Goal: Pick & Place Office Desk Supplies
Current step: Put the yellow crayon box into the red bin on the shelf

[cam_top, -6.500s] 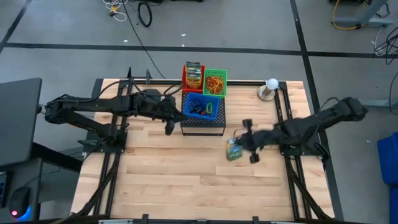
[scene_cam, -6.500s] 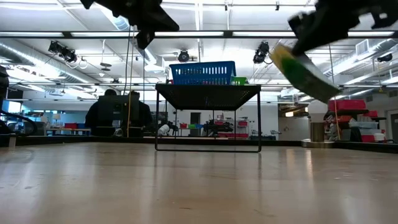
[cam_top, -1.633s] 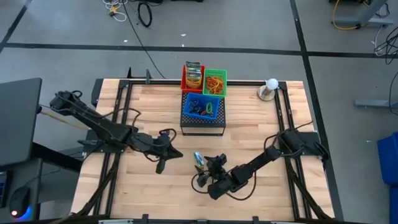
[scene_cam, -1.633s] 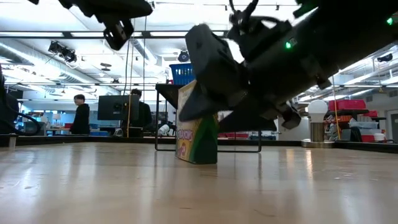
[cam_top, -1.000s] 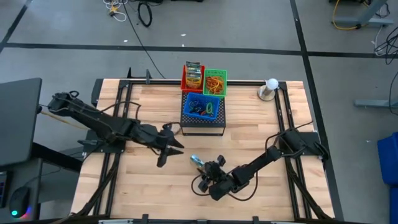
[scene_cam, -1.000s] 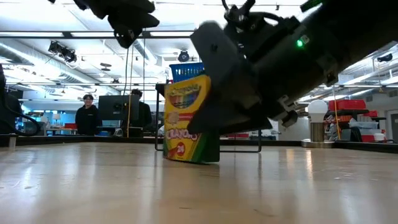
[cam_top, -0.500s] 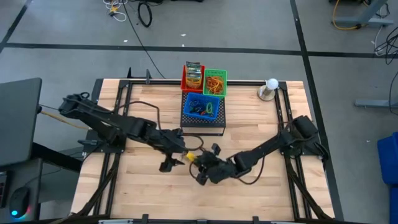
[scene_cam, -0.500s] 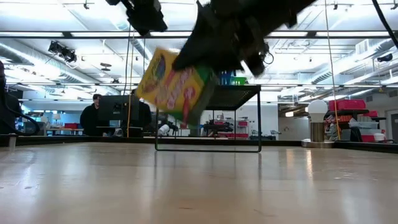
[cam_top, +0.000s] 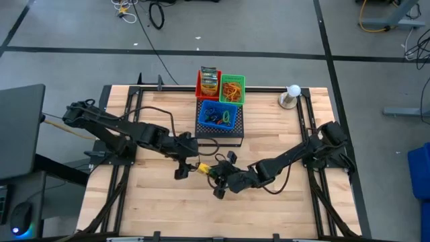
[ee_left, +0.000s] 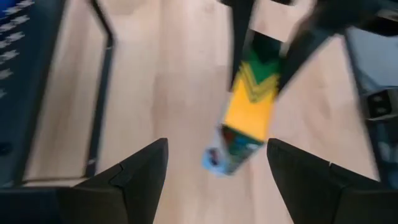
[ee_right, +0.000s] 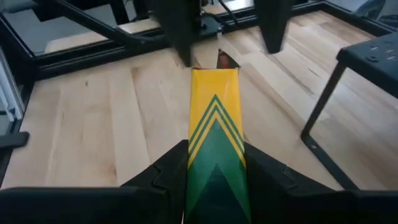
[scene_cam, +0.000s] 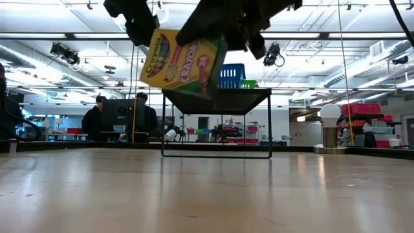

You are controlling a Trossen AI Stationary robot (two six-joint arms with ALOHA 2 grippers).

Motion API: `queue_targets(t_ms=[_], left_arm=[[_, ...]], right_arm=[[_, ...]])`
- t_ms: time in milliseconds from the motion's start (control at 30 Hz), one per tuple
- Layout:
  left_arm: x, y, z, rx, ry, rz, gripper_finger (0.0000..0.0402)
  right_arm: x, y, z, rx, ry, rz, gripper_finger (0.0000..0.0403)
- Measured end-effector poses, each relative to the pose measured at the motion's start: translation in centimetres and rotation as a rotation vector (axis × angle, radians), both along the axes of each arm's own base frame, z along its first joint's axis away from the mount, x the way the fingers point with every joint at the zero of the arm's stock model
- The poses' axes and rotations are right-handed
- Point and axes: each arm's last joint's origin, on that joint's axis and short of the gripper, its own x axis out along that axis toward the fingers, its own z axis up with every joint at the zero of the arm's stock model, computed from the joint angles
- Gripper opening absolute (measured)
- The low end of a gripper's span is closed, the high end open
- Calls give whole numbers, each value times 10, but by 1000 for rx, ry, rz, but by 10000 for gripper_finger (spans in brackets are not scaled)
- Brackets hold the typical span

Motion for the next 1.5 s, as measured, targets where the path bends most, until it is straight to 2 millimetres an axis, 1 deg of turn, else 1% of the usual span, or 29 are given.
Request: queue_targets(t_ms=[100,200,333,467,600,800,900,1100,1167,1267,1400,1500], left_arm=[[0,-2,0,-26,0,-49,280],[0,-5,1,-18,-5,-78,280],[2,-4,3,-9,-34,-72,279],[6,-5,6,-11,-91,-84,267],[6,-6,10,-5,-124,-102,236],[-1,-3,19,12,-155,-99,168],[-6,0,25,20,-166,-93,141],[-15,5,35,23,-199,-92,117],[-17,7,36,19,-195,-92,111],[-22,11,37,21,-167,-94,104],[-24,10,35,24,-143,-118,101],[-23,10,35,15,-146,-127,100]], right_arm=[[0,-1,7,-2,-37,-14,132],[-2,-3,13,-12,-58,-33,132],[-2,-4,23,-12,-103,-45,132],[-3,-4,27,-16,-115,-47,132],[-3,-4,29,-13,-135,-50,132],[-3,-4,32,-5,-154,-52,132],[-2,-5,34,-8,-172,-62,132],[-1,-9,40,-6,-208,-75,134],[-1,-11,42,-3,-205,-75,142],[-3,-16,46,33,-183,-61,167],[-10,-27,55,127,-135,-21,209],[-8,-36,53,213,-84,52,222]])
